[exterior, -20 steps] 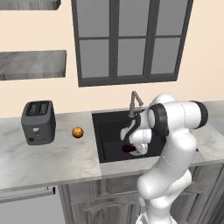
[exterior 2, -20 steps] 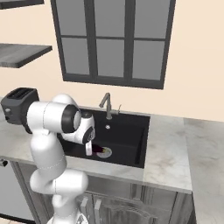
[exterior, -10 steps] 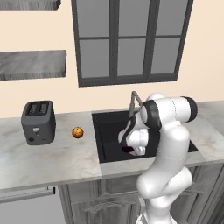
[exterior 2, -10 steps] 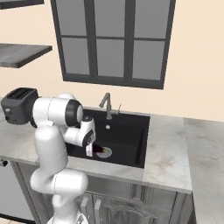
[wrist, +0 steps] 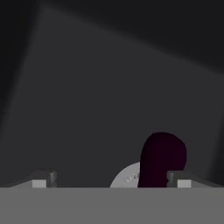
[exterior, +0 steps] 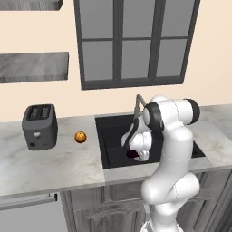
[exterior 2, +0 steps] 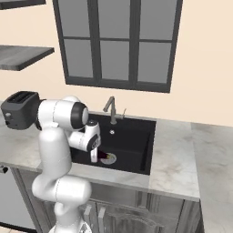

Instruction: Turn on the sink faucet. Then move the eggplant from the counter to the sink. Turn off the sink. Move the vegetable from the sink to the pot next to the stove. Finally move the pot to the front right burner.

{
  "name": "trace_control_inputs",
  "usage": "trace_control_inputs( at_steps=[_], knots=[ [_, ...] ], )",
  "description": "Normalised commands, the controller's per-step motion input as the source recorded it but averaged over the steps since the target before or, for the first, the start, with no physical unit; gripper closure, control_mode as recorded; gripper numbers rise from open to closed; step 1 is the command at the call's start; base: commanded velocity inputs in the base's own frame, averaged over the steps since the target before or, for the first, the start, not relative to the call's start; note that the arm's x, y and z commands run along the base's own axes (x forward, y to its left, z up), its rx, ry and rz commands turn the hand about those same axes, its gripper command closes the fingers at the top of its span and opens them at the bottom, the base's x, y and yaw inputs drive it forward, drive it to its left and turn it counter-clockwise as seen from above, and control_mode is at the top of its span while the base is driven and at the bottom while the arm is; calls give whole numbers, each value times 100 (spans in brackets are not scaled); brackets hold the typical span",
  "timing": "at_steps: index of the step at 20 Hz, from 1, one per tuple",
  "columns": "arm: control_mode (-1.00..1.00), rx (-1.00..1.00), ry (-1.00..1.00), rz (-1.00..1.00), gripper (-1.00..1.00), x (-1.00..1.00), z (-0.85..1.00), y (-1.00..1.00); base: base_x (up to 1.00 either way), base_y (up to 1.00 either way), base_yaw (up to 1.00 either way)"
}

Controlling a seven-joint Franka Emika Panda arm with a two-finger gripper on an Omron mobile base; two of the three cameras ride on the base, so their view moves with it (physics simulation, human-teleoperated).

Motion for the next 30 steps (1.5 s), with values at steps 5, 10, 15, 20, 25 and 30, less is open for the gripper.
trace_control_inputs(
  at_steps=[5,10,15,20,25,30],
  knots=[
    [-100,0,0,0,-100,22,-10,0,0,0,0],
    [-100,0,0,0,-100,20,-11,-1,0,0,0],
    [-100,0,0,0,-100,20,-10,0,0,0,0],
    [-100,0,0,0,-100,20,-14,0,0,0,0],
    [-100,0,0,0,-100,20,-20,0,0,0,0],
    [-100,0,0,0,-100,14,-21,0,0,0,0]
  ],
)
